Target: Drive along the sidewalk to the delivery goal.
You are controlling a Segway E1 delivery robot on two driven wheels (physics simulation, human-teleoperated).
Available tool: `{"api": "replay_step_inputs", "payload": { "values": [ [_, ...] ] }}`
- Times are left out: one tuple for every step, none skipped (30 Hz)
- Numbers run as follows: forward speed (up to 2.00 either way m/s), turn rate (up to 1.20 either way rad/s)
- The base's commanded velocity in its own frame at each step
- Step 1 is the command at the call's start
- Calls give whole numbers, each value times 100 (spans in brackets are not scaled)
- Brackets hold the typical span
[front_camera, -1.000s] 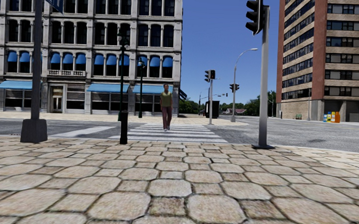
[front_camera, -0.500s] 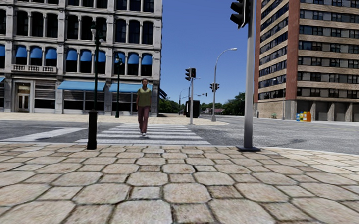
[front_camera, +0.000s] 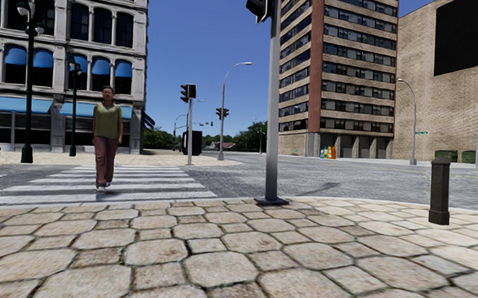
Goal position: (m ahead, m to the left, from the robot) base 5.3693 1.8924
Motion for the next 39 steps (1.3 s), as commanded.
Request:
{"api": "replay_step_inputs", "payload": {
  "values": [
    [139, -61],
    [139, -54],
    [139, -51],
    [139, -50],
    [139, -50],
    [139, -50],
    [139, -36],
    [139, -20],
    [139, -20],
    [139, -1],
    [139, 0],
    [139, 0],
    [139, 0],
    [139, 0],
    [139, 0],
    [139, 0],
    [139, 0],
    [139, 0],
    [139, 0],
    [139, 0],
    [139, 0],
    [139, 0],
    [139, 0],
    [138, 0],
    [134, 0],
    [128, 10],
    [128, 10],
    [121, 22],
    [108, 31],
    [101, 36],
    [101, 36],
    [99, 37],
    [99, 38],
    [98, 39],
    [98, 43],
    [98, 46],
    [98, 46],
    [103, 51],
    [107, 55]
  ]
}}
